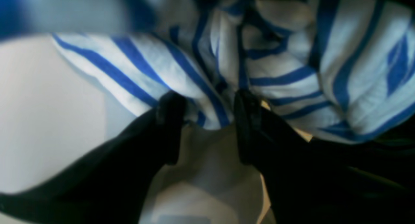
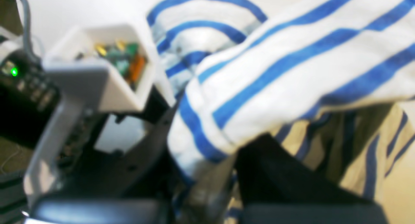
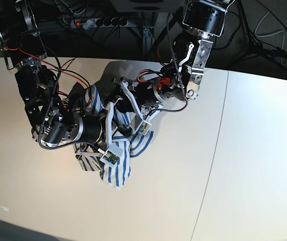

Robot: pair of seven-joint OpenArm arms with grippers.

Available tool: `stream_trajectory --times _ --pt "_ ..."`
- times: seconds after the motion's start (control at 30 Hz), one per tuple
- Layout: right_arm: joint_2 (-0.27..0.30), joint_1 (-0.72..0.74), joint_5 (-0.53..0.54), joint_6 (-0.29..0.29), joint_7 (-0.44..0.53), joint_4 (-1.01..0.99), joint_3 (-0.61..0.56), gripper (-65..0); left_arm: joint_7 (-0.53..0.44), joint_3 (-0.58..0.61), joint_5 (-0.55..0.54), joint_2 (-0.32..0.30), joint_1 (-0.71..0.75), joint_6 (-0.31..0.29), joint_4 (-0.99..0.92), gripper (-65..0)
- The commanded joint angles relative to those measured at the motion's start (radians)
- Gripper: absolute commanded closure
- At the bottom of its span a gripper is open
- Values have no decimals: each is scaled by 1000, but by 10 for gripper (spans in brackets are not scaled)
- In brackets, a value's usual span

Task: Fold the T-shirt properly
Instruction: 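Grasp the folded bundle with both grippers and fold it over again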

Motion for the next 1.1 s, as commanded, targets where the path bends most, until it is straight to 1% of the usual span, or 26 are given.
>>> stream_trajectory --times 0.0,0.1,0.17,0.2,0.23,0.27,0.47,0.6,0.7,0.83,0.93,1.0,1.07 --pt "-5 21 14 54 22 6 5 0 -11 2 -4 11 -14 -19 11 -290" --pt "-20 21 18 54 22 -11 5 -9 -11 2 -4 11 -14 -19 11 -290" --pt "-27 21 28 54 22 -23 4 -179 -10 2 -5 11 -14 -19 11 -290" --pt "-27 21 34 55 22 -26 3 -242 -10 2 -8 11 -14 -19 11 -290" --pt "-27 21 37 55 22 -26 3 -281 -9 1 -13 11 -14 -19 11 -290" --pt "-27 21 37 55 22 -26 3 -296 -6 -2 -19 11 -14 -19 12 -290" --pt "-27 21 38 54 22 -26 3 -297 6 -68 -34 11 -17 -19 41 -290" --pt "-27 22 91 55 22 -26 3 -297 48 -133 -36 10 -16 -20 90 -290" --pt "-27 22 113 55 23 -26 3 -297 80 -169 -80 2 -16 -20 111 -290" --pt "-28 22 118 54 27 -26 3 -297 89 -198 -102 -20 -16 -23 116 -290" --pt "-28 21 156 55 26 -26 3 -297 88 -237 -101 -47 -16 -24 128 -290" --pt "-39 21 165 55 22 -26 3 -296 87 -273 -102 -71 -16 -24 150 -290" --pt "-62 17 184 55 20 -26 3 -296 88 -314 -102 -98 -16 -27 175 -290"
